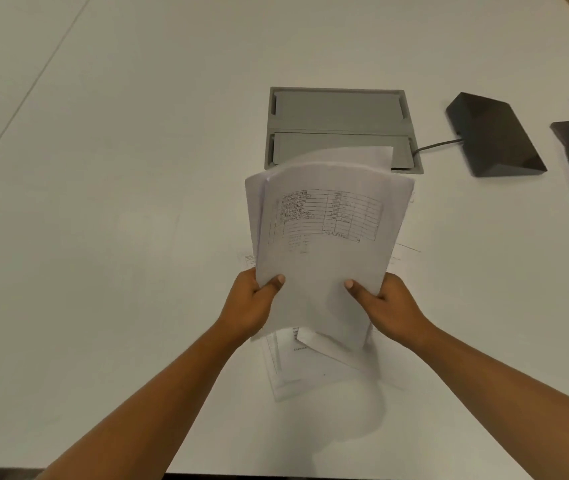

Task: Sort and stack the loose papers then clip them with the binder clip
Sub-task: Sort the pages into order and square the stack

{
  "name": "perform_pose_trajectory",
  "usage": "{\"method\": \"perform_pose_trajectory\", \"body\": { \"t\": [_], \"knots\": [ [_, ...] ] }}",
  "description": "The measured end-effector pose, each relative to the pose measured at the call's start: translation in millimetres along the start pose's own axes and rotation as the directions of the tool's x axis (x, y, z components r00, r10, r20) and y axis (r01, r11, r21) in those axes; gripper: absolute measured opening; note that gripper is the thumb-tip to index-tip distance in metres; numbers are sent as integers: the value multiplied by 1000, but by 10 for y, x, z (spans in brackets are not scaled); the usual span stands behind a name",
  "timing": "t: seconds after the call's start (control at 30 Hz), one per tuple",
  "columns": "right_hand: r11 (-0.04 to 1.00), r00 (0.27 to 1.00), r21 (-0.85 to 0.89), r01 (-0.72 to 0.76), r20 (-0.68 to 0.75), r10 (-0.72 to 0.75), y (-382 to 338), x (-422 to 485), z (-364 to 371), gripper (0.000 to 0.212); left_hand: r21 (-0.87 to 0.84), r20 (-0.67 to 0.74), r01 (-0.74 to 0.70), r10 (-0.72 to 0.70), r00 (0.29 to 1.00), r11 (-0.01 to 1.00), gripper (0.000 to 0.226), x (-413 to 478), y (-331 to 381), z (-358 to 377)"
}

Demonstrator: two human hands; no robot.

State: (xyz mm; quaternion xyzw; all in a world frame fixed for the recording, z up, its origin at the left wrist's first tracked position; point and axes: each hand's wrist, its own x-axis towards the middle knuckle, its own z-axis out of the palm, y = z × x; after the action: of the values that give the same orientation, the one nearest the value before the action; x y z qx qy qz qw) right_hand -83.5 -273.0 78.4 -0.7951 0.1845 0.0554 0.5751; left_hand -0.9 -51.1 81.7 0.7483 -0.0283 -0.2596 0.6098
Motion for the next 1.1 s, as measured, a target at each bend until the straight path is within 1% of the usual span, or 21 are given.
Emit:
{"method": "perform_pose_trajectory", "body": {
  "t": [0.07,0.13,0.23,0.33,0.37,0.43,0.47,0.53,0.6,0.67,0.8,0.9,0.93,0.97,1.03,1.1],
  "knots": [
    [999,1000,30,-26,-10,26,-80,-68,-45,34,-62,6,39,-38,999,997,20,-87,60,-37],
    [999,999,44,-26,-19,27,-157,-164,-80,28,-108,-12,42,-44,999,993,20,-190,105,-61],
    [997,999,74,15,-52,-11,-257,-313,-108,16,-160,-77,-41,29,997,986,24,-317,172,-37],
    [992,993,94,80,-98,-71,-335,-379,-120,10,-194,-150,-163,135,979,967,32,-352,261,-8],
    [991,990,84,105,-105,-96,-358,-379,-116,12,-181,-159,-206,178,971,962,35,-343,289,-2],
    [985,984,86,148,-117,-137,-387,-358,-94,31,-140,-148,-274,254,956,951,43,-302,321,17],
    [982,981,98,162,-125,-149,-388,-339,-79,39,-128,-140,-289,271,952,949,46,-280,317,33],
    [977,976,108,186,-137,-170,-384,-288,-42,46,-131,-135,-288,270,953,949,46,-239,285,70],
    [977,975,97,189,-136,-175,-349,-228,-14,46,-116,-130,-262,247,960,958,43,-196,234,108],
    [984,983,83,158,-112,-149,-294,-178,2,43,-87,-114,-213,203,973,973,37,-161,212,137],
    [992,991,84,99,-102,-90,-206,-104,-29,35,-68,-81,-157,151,985,985,32,-109,253,96],
    [993,997,113,15,-82,-6,-159,-92,-124,21,-120,-77,-89,80,994,989,26,-92,319,3],
    [994,997,106,-18,-71,26,-156,-107,-145,23,-156,-65,-56,46,997,986,26,-101,347,-30],
    [994,996,100,-50,-70,57,-153,-131,-159,25,-198,-43,-21,13,999,980,28,-116,373,-55],
    [989,992,119,-84,-83,94,-160,-196,-162,15,-277,-2,67,-70,998,959,43,-168,383,-93],
    [979,988,174,-107,-96,125,-148,-279,-124,16,-318,33,167,-165,986,933,50,-258,334,-104]
  ]
}}
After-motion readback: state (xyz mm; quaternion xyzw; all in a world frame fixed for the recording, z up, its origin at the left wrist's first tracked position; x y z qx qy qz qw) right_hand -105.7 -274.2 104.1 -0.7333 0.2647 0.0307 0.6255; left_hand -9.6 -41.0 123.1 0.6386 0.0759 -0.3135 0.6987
